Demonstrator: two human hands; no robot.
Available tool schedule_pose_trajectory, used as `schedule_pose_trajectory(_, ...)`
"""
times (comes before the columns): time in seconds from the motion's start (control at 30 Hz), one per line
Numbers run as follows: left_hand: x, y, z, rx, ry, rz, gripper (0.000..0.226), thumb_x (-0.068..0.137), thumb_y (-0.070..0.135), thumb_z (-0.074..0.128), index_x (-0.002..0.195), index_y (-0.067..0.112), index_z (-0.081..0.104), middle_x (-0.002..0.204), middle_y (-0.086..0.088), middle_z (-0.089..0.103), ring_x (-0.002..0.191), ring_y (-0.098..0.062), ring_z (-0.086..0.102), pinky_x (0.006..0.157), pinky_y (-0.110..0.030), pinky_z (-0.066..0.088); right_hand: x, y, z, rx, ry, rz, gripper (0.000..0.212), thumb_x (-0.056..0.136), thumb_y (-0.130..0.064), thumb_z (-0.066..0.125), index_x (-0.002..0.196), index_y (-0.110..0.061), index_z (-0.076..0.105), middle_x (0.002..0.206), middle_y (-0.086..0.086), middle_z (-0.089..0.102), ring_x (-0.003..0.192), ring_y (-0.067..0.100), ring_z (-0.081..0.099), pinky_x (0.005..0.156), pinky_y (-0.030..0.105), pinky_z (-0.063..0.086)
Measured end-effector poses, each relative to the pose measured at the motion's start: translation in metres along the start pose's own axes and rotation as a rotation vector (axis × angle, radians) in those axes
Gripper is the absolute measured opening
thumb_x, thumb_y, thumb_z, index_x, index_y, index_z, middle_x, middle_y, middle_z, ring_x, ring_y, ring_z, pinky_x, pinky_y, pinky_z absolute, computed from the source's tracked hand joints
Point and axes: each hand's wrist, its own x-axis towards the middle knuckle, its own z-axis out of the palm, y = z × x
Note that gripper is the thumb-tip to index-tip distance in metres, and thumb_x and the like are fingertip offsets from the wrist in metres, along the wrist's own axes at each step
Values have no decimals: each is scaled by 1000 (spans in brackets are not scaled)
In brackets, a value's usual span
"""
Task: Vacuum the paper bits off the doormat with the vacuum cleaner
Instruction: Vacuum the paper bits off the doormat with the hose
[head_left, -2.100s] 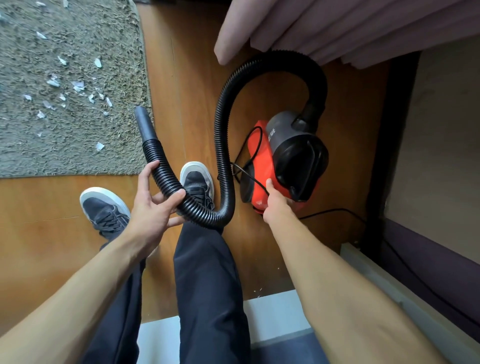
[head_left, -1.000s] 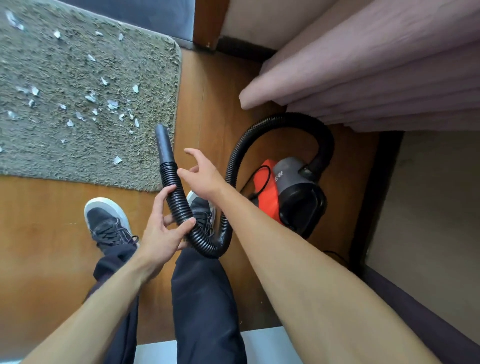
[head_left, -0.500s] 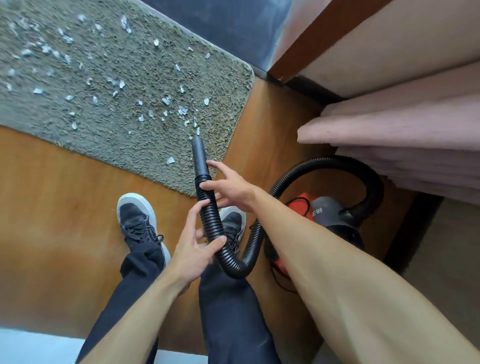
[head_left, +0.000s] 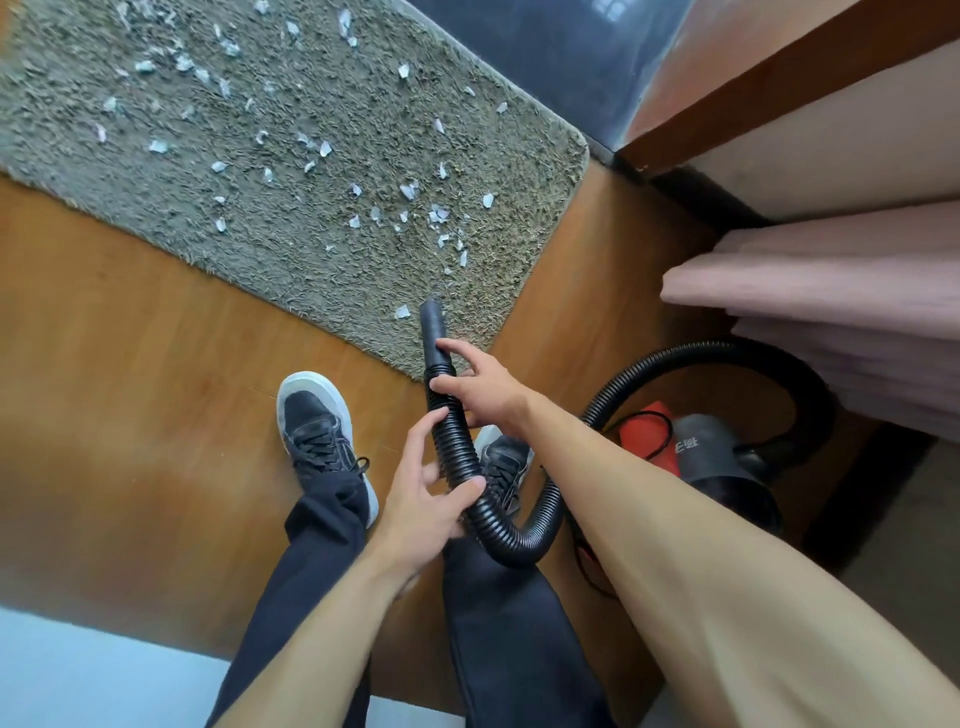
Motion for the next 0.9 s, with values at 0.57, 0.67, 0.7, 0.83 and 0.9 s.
schedule_pose_trajectory(0.57,12,13,-50,-126,-33,-119,74,93,-3,63,138,52,41,112,-10,73,89,-21,71,79,-48,61,26,-11,46,-36,104,34,52,91,-10,63,138,-29,52,95,2,61,71,15,64,46,22,50)
schedule_pose_trajectory(0.67,18,16,-55,-148,-37,-120,74,93,-4,62,137,52,41,114,-12,72,87,-17,71,67,-36,60,35,-16,52,-41,114,34,52,90,-11,63,137,-30,53,98,4,63,75,19,64,59,30,57)
schedule_pose_trajectory(0.7,19,17,-56,-152,-38,-122,74,93,-4,62,137,52,40,114,-13,71,86,-17,71,66,-35,59,37,-18,54,-44,117,37,52,90,-11,62,137,-29,53,98,5,63,77,20,65,64,34,59)
schedule_pose_trajectory(0.83,18,24,-61,-146,-59,-138,74,94,-3,61,137,52,40,115,-14,71,88,-19,70,72,-43,62,35,-25,58,-46,137,47,52,91,-10,61,139,-28,52,101,7,64,78,21,64,66,34,58)
schedule_pose_trajectory(0.9,17,28,-62,-135,-73,-124,74,94,-4,61,138,52,39,114,-13,71,89,-18,70,73,-43,62,33,-29,58,-51,147,36,53,91,-10,61,140,-28,51,104,8,64,76,18,64,59,29,55)
